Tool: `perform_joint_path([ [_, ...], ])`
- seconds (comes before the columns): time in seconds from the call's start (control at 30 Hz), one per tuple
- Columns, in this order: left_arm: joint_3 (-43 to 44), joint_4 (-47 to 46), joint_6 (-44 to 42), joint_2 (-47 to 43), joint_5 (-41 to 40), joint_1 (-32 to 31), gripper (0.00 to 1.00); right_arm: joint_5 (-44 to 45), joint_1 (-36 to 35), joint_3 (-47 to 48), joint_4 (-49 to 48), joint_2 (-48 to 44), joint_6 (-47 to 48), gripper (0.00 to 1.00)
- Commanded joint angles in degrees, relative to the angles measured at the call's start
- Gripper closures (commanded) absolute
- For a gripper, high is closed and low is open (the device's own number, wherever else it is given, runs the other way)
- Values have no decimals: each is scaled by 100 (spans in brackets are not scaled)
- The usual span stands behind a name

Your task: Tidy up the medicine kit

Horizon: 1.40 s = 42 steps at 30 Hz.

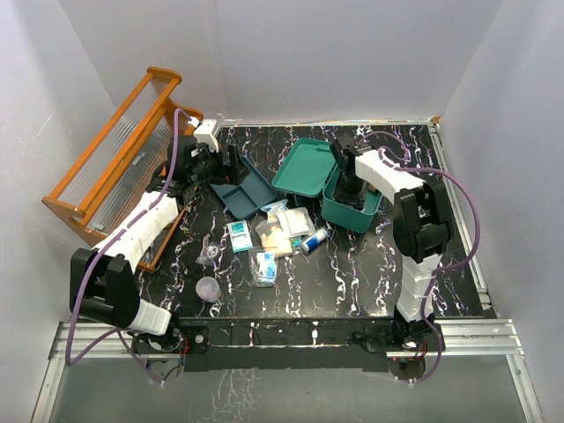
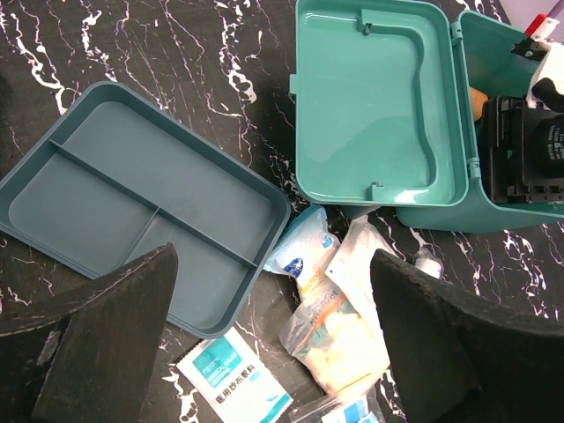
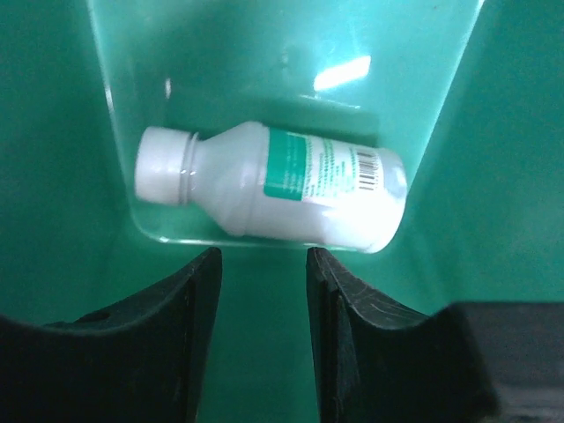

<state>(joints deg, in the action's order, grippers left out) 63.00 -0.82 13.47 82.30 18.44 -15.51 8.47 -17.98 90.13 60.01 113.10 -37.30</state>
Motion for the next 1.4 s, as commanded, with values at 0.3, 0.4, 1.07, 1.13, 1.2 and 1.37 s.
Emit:
perform_joint_path([
  [0.3, 321, 28, -143, 240, -14, -23, 10, 2114, 25, 546, -325, 431, -196, 57],
  [0.4, 390, 53, -152, 298, -31, -22, 10, 2341, 61, 718, -482, 530, -85, 56],
  [1.07, 445, -9, -68, 439, 95, -23, 10, 1549, 290, 905, -819, 275, 443, 52],
  [1.13, 423, -31, -49, 424, 108, -23, 10, 1471, 282, 822, -833, 249, 436, 53],
  [1.2, 415, -32, -38, 403, 114, -27, 10, 1460, 288, 801, -841, 254, 442, 54],
  [1.37, 411, -19, -33, 371, 116, -23, 10, 1697, 302, 732, -822, 339, 476, 56],
])
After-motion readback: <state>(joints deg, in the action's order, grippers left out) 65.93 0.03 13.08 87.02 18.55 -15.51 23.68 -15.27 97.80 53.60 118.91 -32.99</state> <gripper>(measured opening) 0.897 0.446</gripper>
